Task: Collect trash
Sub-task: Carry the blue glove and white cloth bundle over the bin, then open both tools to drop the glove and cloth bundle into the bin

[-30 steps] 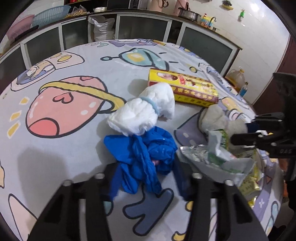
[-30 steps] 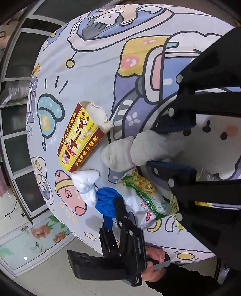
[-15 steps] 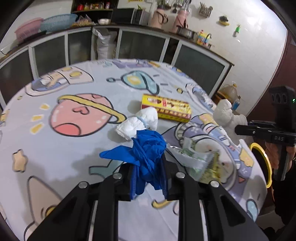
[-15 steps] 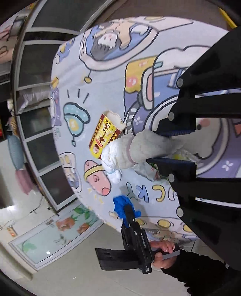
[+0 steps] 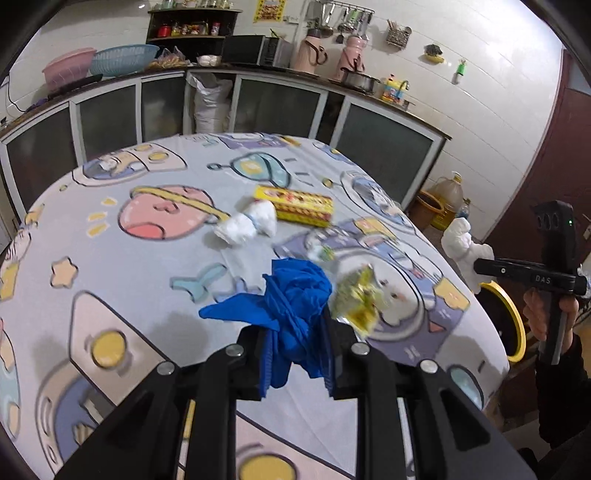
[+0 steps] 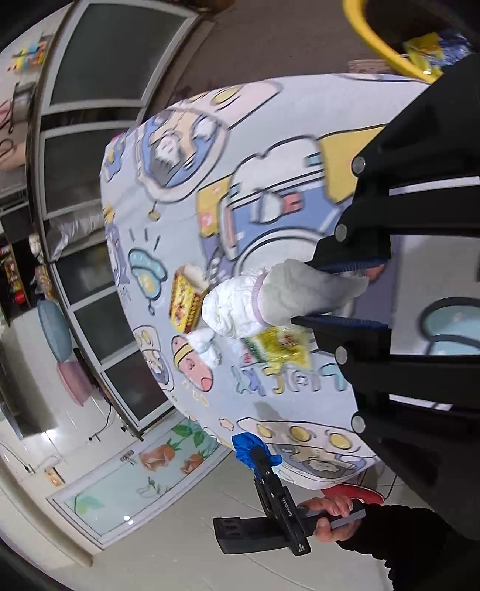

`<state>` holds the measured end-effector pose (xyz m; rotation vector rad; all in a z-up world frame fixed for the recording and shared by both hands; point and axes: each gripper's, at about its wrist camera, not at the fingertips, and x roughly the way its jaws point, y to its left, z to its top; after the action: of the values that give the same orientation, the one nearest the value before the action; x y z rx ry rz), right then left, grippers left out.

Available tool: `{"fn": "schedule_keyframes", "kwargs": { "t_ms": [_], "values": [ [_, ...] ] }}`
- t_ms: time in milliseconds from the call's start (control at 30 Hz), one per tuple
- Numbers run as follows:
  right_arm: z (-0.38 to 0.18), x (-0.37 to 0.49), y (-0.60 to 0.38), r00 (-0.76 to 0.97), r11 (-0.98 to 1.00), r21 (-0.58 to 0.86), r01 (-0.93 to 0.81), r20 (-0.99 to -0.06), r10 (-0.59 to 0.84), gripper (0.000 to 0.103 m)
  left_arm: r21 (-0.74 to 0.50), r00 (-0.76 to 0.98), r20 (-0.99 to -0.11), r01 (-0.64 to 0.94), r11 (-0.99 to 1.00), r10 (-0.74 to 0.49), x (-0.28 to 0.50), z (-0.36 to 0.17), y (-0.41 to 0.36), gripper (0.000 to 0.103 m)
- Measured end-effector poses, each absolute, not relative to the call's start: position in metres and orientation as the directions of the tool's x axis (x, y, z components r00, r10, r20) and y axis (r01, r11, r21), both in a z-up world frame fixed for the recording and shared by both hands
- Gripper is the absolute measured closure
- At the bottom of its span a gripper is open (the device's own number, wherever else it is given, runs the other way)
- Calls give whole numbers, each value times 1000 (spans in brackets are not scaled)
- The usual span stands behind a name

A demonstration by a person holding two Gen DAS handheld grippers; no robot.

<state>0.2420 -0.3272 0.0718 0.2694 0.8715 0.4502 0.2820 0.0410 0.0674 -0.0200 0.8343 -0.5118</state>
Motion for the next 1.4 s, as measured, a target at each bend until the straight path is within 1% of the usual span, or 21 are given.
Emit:
{"fn": "schedule_keyframes", "kwargs": {
  "t_ms": [167, 333, 500, 700, 933, 1067, 1233, 1400],
  "values": [
    [61, 208, -355, 580, 882, 425, -205, -673, 459, 82, -235, 513, -708, 476, 848, -485, 263, 57, 7, 83],
    [56, 174, -392, 621, 892, 435, -123, -667, 411, 82, -237, 450, -703, 582, 778, -551, 247, 55, -57, 83],
    [63, 140, -438, 680, 907, 421, -28, -657, 326, 82, -235, 388, -684, 684, 690, -618, 237, 64, -131, 83],
    [79, 100, -494, 745, 913, 399, 87, -635, 206, 82, -217, 339, -661, 768, 602, -670, 224, 79, -207, 83],
    [88, 62, -542, 791, 894, 404, 195, -604, 100, 82, -218, 286, -634, 826, 520, -719, 209, 94, -279, 83],
    [81, 46, -566, 798, 872, 413, 262, -600, 45, 82, -225, 251, -627, 848, 480, -737, 199, 97, -313, 83],
    [64, 31, -588, 784, 849, 413, 331, -621, -3, 82, -227, 219, -634, 864, 449, -742, 193, 91, -353, 83],
    [38, 26, -603, 755, 827, 408, 388, -655, -31, 82, -226, 188, -658, 875, 429, -729, 187, 69, -392, 83]
  ]
}}
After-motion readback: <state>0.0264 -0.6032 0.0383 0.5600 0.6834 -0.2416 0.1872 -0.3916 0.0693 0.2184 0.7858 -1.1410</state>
